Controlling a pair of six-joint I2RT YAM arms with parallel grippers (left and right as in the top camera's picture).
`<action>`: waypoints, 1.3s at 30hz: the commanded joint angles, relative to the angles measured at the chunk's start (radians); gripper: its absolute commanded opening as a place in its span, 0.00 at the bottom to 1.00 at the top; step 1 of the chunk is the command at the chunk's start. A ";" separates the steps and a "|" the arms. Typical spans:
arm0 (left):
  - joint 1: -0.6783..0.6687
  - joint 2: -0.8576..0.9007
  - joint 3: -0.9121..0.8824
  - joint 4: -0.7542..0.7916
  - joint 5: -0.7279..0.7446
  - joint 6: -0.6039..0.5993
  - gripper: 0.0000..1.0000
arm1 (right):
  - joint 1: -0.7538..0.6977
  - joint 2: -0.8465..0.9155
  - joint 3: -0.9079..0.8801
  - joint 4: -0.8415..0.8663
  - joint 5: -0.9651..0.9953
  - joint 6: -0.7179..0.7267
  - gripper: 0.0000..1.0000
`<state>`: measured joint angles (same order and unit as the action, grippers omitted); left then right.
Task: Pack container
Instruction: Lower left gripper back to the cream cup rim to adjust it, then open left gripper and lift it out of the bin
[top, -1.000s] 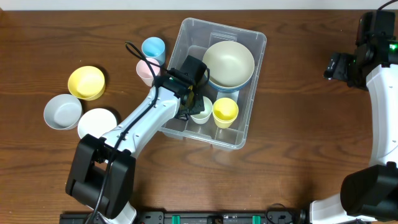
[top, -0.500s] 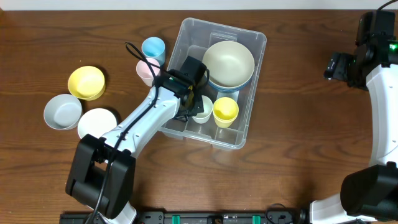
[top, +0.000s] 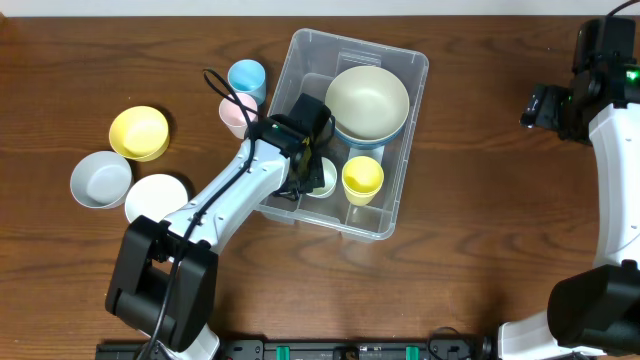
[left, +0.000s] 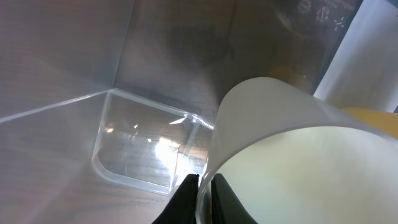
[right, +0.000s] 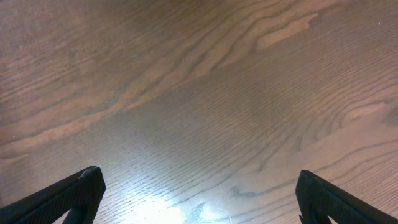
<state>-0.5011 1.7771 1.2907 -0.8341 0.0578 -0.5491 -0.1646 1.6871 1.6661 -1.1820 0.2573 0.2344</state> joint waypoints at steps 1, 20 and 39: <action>0.003 0.002 -0.010 -0.007 0.002 0.014 0.10 | -0.005 -0.016 0.013 0.000 0.000 0.016 0.99; 0.003 -0.055 -0.010 -0.014 0.002 0.059 0.06 | -0.005 -0.016 0.013 0.000 0.000 0.016 0.99; 0.003 -0.055 -0.010 -0.067 0.002 0.071 0.06 | -0.005 -0.016 0.013 0.000 0.000 0.016 0.99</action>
<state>-0.5011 1.7390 1.2907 -0.8940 0.0578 -0.4957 -0.1646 1.6871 1.6661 -1.1816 0.2573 0.2344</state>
